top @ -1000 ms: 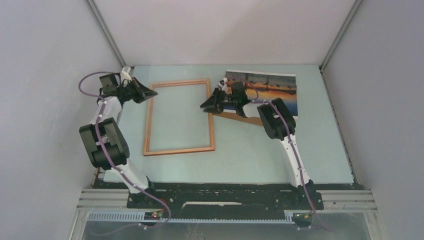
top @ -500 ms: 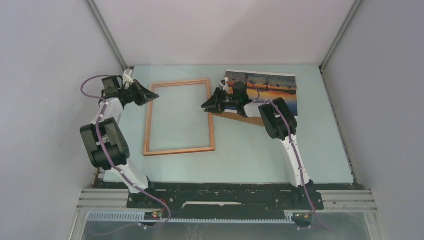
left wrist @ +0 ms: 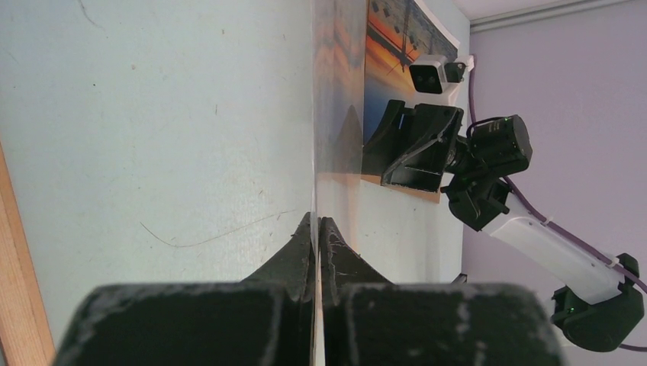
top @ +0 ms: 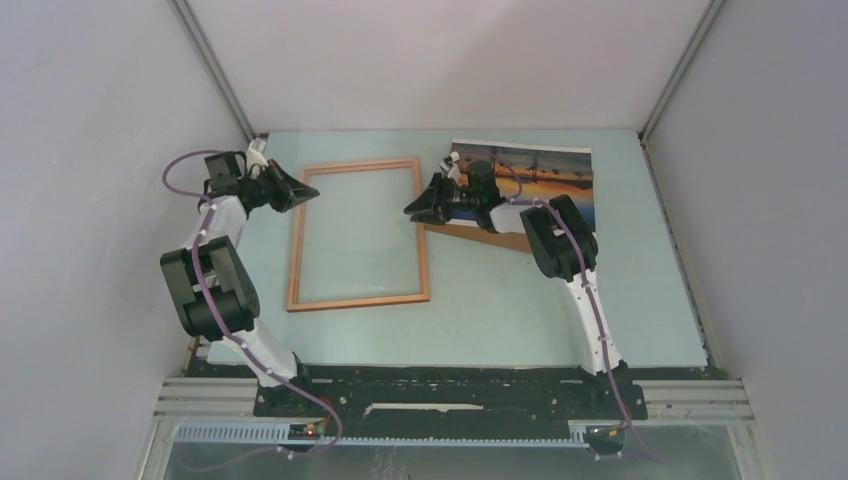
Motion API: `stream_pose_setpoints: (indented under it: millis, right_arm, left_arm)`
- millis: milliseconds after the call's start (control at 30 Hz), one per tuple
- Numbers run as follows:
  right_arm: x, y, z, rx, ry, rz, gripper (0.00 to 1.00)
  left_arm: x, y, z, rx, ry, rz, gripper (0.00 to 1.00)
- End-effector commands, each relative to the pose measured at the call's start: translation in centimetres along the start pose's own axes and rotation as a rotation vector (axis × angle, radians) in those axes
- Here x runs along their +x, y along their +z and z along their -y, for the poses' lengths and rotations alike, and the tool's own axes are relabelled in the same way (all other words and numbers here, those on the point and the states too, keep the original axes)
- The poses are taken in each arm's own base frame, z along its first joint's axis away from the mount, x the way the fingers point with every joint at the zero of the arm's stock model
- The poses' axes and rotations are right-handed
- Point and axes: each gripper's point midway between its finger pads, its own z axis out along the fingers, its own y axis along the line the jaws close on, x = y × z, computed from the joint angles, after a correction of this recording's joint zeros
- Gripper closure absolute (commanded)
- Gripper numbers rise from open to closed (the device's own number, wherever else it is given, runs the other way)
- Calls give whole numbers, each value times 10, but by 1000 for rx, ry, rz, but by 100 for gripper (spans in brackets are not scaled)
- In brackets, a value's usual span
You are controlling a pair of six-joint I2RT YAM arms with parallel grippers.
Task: Put the photo into the frame
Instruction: Place the photo frame item in the photo frame.
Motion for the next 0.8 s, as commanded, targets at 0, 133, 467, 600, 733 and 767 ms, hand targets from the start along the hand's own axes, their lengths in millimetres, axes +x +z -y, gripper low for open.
stream_pose_setpoints:
  millis: [0, 133, 467, 600, 733, 767]
  right_arm:
    - [-11, -6, -35, -55, -81, 19, 39]
    - [-11, -5, -29, -52, -68, 19, 39]
    - [-12, -6, -26, -48, -63, 22, 39]
    - [-10, -5, -20, -40, -51, 20, 39]
    - [-10, -5, -18, -23, -49, 22, 36]
    - [-10, -5, -17, -18, -53, 22, 35]
  left_arm:
    - [5, -3, 13, 16, 29, 2, 100]
    - [9, 1, 14, 22, 34, -7, 100]
    - [19, 7, 11, 14, 26, -31, 100]
    - [25, 7, 6, -4, 23, -44, 100]
    - [30, 7, 0, -22, 24, -57, 100]
    - [30, 7, 0, -24, 27, -57, 100]
